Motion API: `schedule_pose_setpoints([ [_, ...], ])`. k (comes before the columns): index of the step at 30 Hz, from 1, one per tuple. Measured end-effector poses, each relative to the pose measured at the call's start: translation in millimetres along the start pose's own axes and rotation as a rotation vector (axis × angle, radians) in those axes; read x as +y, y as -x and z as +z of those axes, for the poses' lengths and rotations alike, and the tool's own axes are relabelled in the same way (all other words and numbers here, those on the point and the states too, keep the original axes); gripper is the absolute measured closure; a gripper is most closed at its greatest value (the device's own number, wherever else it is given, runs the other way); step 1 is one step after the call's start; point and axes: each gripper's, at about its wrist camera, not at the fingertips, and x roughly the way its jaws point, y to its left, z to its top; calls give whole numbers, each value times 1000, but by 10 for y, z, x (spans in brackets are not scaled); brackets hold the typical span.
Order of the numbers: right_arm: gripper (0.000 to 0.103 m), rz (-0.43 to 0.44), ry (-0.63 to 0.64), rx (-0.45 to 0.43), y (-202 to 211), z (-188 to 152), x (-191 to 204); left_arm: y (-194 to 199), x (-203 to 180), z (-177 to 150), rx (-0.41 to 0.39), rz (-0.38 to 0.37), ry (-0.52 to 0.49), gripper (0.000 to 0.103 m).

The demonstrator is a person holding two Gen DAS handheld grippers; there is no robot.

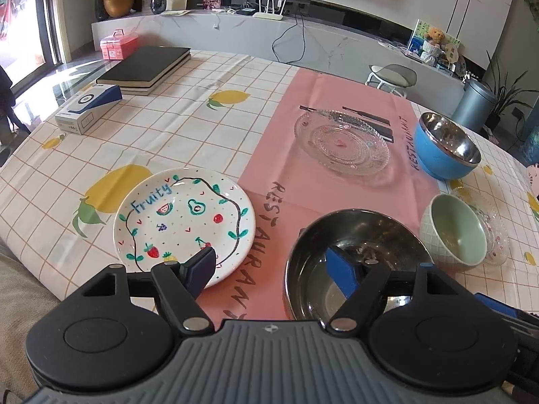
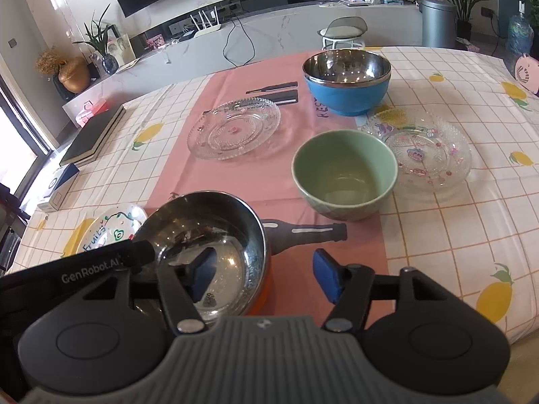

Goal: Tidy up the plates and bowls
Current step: 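Lower the orange bowl onto the cloth and open both grippers, then move both grippers over to the blue bowl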

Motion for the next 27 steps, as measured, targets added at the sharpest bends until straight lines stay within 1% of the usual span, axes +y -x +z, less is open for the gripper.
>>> schedule_pose_setpoints([
  [1,19,-2,5,-9,20,2,-4,11,17,8,-6,-8,4,14],
  [2,17,1,8,-16,36,2,-3,19,27,18,-9,-10,10,13],
  [4,9,-8,9,-26,62,1,1,24,20,44,-2,-1,12,13],
  [8,5,-33,15,-33,94,4,21,57,-5,73,-15,23,-5,13],
  [9,3,-34,13,-35,104,6,17,61,-4,79,-13,28,-2,13],
  [12,3,-35,5,-43,132,12,17,85,-3,105,-10,32,15,13],
  [16,3,-30,7,-49,191,35,33,160,-57,147,-29,43,-1,13],
  [20,3,-17,5,-44,253,80,5,256,-91,202,-46,23,2,11],
  [23,3,-14,-6,-45,307,121,-55,353,-177,238,-91,15,-21,7],
  [25,3,-13,-15,-53,357,170,-112,413,-270,268,-128,22,-59,6],
  [27,3,-10,-17,-64,410,228,-162,465,-366,311,-148,20,-91,4],
])
